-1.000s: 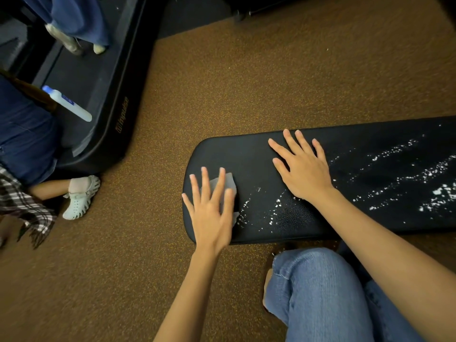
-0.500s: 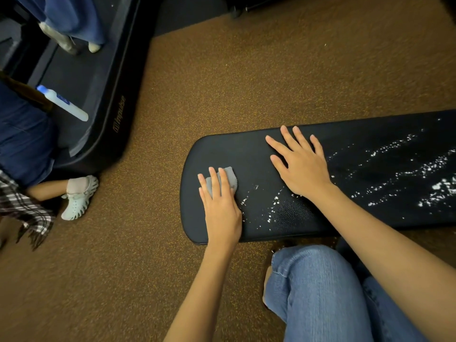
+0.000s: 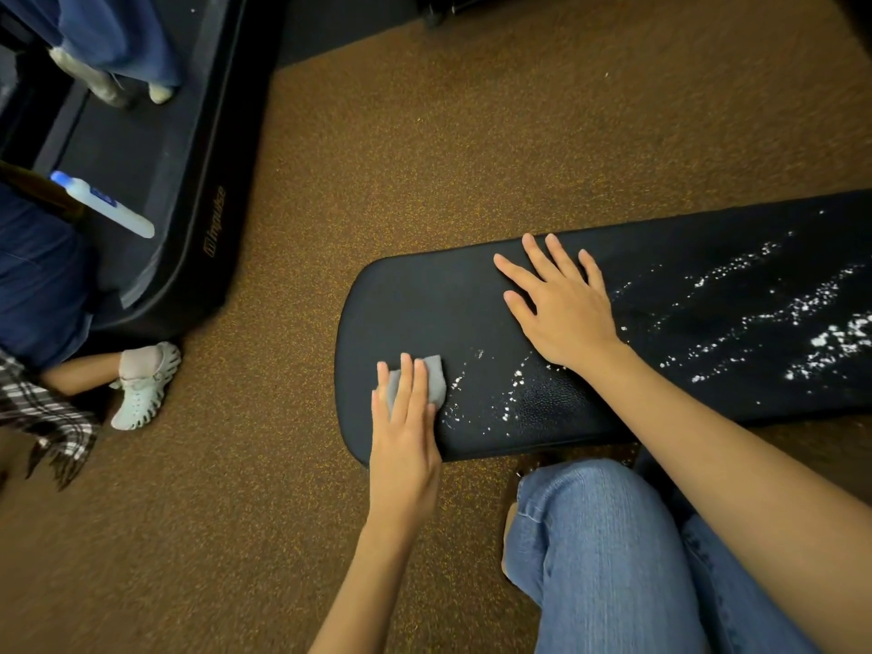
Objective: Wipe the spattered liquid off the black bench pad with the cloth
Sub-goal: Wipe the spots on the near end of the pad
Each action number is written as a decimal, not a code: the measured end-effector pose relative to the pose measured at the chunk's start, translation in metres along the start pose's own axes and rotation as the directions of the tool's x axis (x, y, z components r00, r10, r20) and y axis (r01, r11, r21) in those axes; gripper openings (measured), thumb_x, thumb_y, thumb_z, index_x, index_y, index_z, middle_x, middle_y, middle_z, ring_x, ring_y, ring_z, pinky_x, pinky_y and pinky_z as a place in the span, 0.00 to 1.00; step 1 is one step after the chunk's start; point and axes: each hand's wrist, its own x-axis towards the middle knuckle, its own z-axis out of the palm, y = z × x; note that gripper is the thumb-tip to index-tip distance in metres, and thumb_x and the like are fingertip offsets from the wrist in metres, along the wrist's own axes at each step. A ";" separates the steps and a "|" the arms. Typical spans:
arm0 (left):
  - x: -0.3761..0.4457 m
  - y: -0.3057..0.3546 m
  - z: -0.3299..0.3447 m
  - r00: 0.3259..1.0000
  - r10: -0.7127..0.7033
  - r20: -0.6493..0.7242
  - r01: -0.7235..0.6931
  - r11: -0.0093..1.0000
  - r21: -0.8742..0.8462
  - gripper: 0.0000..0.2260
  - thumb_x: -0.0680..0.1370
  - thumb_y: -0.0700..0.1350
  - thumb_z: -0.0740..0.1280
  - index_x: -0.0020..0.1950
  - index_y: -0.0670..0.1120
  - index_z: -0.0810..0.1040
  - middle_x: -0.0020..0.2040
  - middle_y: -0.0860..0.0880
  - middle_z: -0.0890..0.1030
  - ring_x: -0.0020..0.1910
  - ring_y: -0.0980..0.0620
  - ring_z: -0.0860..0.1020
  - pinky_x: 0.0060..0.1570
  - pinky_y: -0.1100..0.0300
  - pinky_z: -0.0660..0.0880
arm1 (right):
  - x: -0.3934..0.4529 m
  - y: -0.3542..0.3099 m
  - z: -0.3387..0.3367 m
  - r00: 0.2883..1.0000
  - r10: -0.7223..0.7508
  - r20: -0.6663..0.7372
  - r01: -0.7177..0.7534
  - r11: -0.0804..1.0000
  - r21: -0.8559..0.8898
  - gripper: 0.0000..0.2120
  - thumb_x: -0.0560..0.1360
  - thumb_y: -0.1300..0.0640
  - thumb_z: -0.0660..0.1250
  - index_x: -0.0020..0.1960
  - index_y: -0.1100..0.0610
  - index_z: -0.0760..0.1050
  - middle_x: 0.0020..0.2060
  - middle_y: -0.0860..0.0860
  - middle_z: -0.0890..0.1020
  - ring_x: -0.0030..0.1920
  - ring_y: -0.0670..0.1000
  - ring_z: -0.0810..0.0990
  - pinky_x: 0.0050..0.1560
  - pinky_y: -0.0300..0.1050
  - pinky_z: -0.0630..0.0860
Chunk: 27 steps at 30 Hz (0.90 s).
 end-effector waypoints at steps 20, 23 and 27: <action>0.091 -0.015 -0.016 0.981 -0.190 -0.036 0.193 0.977 0.092 0.26 0.82 0.30 0.51 0.80 0.37 0.50 0.82 0.40 0.49 0.80 0.37 0.41 0.79 0.47 0.41 | 0.000 0.004 -0.003 1.000 -0.019 0.019 0.019 1.000 0.004 0.22 0.81 0.43 0.49 0.75 0.39 0.55 0.77 0.49 0.55 0.77 0.53 0.51 0.74 0.58 0.49; 0.105 -0.012 -0.015 0.975 -0.208 -0.076 0.215 0.972 0.092 0.25 0.83 0.32 0.50 0.80 0.37 0.50 0.82 0.39 0.48 0.80 0.35 0.40 0.79 0.46 0.42 | 0.001 0.004 -0.003 1.000 -0.022 0.019 0.022 1.000 0.007 0.22 0.81 0.43 0.49 0.75 0.39 0.56 0.77 0.49 0.55 0.77 0.54 0.51 0.74 0.58 0.49; 0.034 -0.013 -0.010 0.993 -0.100 -0.067 0.101 0.995 0.007 0.24 0.85 0.37 0.50 0.82 0.44 0.52 0.82 0.47 0.50 0.81 0.43 0.42 0.80 0.50 0.45 | 0.001 0.004 -0.002 1.000 -0.015 0.015 0.015 1.000 0.006 0.22 0.81 0.43 0.49 0.75 0.39 0.56 0.77 0.50 0.56 0.77 0.54 0.51 0.74 0.59 0.49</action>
